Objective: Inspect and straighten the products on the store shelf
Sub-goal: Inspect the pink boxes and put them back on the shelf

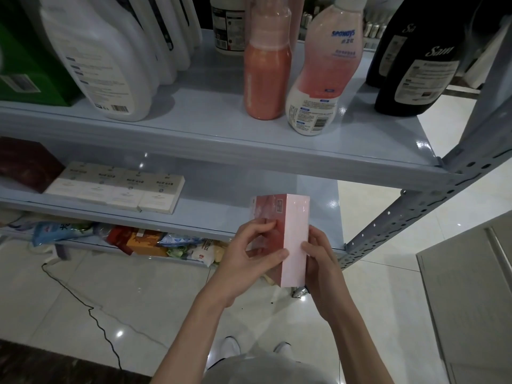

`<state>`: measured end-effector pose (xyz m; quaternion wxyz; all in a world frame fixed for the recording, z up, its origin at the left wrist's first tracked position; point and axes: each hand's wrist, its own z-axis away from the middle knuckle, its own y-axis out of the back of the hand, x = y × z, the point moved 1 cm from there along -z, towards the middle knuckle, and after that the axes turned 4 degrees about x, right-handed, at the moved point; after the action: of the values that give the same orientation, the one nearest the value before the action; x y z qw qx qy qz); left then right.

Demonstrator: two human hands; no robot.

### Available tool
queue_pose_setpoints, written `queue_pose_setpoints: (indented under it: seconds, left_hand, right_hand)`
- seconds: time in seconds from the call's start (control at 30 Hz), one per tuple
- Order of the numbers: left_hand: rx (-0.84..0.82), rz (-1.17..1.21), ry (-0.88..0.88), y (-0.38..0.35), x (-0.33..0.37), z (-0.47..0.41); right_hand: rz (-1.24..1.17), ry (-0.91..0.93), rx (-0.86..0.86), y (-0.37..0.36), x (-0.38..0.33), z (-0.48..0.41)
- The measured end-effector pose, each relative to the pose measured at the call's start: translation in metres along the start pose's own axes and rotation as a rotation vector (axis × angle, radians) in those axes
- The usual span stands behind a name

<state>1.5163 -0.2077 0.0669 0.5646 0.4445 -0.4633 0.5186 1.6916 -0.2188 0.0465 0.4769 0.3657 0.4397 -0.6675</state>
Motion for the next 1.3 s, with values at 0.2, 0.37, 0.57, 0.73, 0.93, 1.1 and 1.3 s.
queue_pose_setpoints:
  seconds: [0.2, 0.37, 0.57, 0.73, 0.93, 1.1, 1.3]
  left_hand:
    - [-0.003, 0.019, -0.008, 0.000, -0.002, 0.000]
    - [0.003, 0.049, 0.022, 0.000, -0.002, 0.001]
    - [0.021, 0.105, 0.078, 0.005, -0.005, 0.000]
    - [0.053, 0.179, 0.105, 0.009, -0.004, 0.001]
    - [0.126, 0.299, 0.196, 0.016, -0.003, -0.001]
    - [0.171, 0.340, 0.210, 0.013, -0.005, -0.002]
    - [-0.034, 0.184, 0.151, 0.009, -0.006, 0.000]
  right_hand:
    - [0.020, 0.017, -0.031, 0.000, -0.001, 0.001]
    - [0.066, 0.043, -0.036, -0.001, -0.001, 0.004]
    - [0.162, 0.096, -0.076, -0.007, -0.005, 0.010]
    - [0.241, 0.123, -0.095, -0.011, -0.008, 0.011]
    - [0.386, 0.178, -0.142, -0.014, -0.014, 0.014]
    - [0.262, 0.147, -0.166, -0.019, -0.012, 0.018]
    - [0.255, 0.112, -0.114, -0.022, -0.014, 0.021]
